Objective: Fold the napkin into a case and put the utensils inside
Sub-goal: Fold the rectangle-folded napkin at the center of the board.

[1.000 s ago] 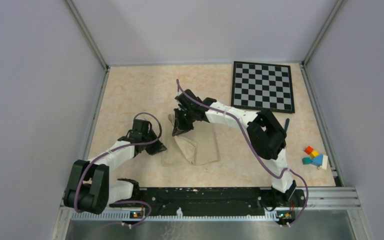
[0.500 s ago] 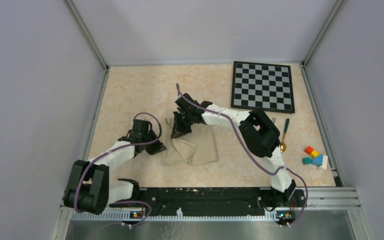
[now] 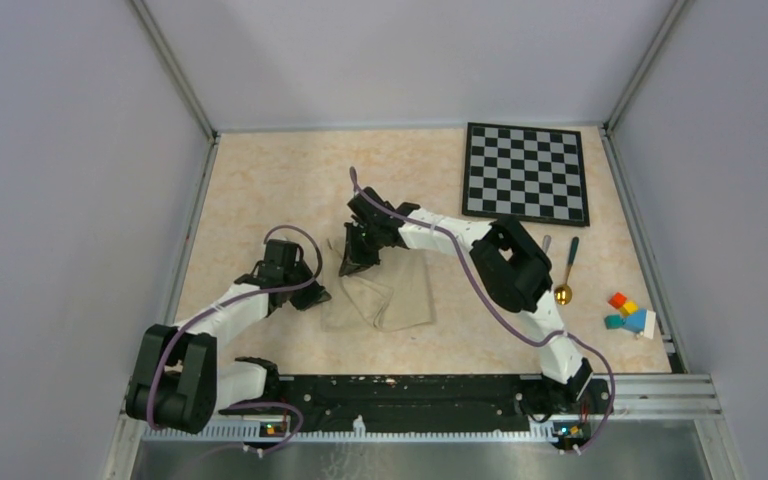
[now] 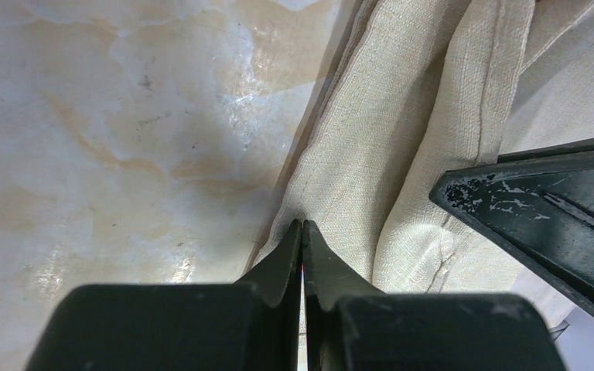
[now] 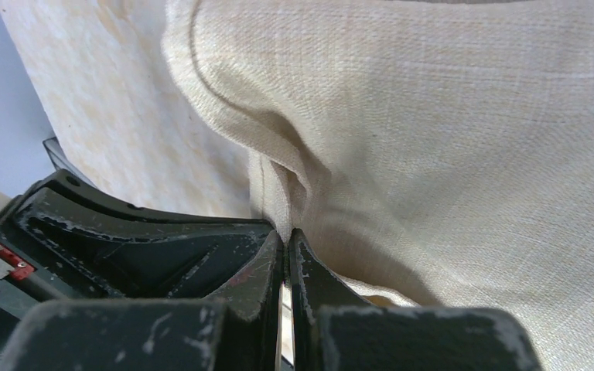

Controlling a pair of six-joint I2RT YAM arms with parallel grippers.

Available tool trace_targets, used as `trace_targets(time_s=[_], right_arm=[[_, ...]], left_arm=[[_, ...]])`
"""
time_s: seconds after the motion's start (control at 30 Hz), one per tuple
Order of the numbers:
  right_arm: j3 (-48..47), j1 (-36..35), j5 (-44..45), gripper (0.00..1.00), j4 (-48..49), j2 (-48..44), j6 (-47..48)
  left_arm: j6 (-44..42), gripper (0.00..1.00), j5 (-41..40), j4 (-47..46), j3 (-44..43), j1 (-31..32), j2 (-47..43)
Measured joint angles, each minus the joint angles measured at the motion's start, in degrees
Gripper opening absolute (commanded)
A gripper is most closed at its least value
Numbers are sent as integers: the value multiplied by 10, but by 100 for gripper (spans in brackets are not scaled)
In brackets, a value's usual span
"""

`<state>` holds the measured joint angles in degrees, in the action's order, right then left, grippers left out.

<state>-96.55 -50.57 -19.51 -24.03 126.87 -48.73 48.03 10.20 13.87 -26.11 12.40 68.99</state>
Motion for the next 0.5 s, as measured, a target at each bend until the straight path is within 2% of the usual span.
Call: trace_targets(time_s=[0.23, 0.33, 0.37, 0.4, 0.43, 0.47, 0.5], right_arm=[[-11, 1, -5, 2, 11, 7, -1], [-15, 5, -37, 20, 23, 20, -3], [-15, 6, -47, 32, 29, 25, -2], [-15, 7, -54, 49, 30, 30, 1], [-15, 8, -57, 58, 30, 31, 1], [-13, 9, -59, 74, 29, 31, 6], [-11, 11, -61, 77, 32, 29, 11]], left_arm=[[0, 4, 0, -3, 3, 0, -3], [0, 5, 0, -1, 3, 0, -6], [-1, 7, -2, 4, 3, 0, -9], [-2, 9, -4, 12, 3, 0, -14], [-2, 10, -7, 19, 3, 0, -19], [-2, 12, -9, 28, 3, 0, -26], [-2, 16, -13, 37, 3, 0, -35]])
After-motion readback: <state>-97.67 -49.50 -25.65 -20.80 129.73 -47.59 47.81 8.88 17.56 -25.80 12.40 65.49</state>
